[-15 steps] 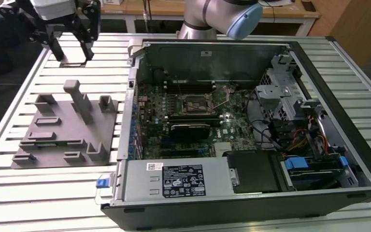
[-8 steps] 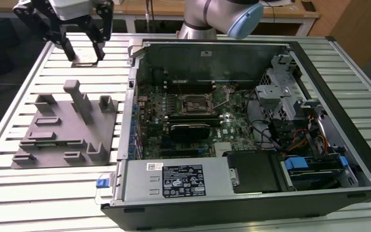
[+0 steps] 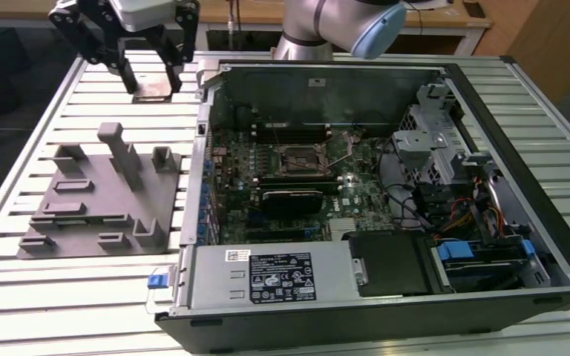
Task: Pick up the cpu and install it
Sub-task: 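Pick up the cpu and move it towards the insertion slot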
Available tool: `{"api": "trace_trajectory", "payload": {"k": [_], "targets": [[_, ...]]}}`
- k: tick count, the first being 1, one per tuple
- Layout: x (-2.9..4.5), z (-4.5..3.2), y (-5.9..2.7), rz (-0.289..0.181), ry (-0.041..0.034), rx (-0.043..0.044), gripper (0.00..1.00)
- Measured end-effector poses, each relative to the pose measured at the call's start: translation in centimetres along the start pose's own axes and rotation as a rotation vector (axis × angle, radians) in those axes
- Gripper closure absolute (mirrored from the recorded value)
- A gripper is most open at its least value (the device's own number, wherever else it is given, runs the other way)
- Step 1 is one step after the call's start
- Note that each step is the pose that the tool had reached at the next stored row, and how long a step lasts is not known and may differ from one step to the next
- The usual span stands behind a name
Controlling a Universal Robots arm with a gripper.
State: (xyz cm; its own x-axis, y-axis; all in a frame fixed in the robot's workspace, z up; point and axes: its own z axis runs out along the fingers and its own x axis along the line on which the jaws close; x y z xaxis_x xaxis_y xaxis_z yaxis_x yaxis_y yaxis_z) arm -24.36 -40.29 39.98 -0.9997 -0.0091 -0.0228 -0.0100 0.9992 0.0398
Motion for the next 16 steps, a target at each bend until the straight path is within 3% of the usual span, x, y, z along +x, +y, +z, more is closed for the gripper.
{"api": "trace_trajectory", "payload": {"k": [16], "targets": [[-4.75, 0.15, -0.05, 0.0, 0.0001, 0.0001, 0.46]]}}
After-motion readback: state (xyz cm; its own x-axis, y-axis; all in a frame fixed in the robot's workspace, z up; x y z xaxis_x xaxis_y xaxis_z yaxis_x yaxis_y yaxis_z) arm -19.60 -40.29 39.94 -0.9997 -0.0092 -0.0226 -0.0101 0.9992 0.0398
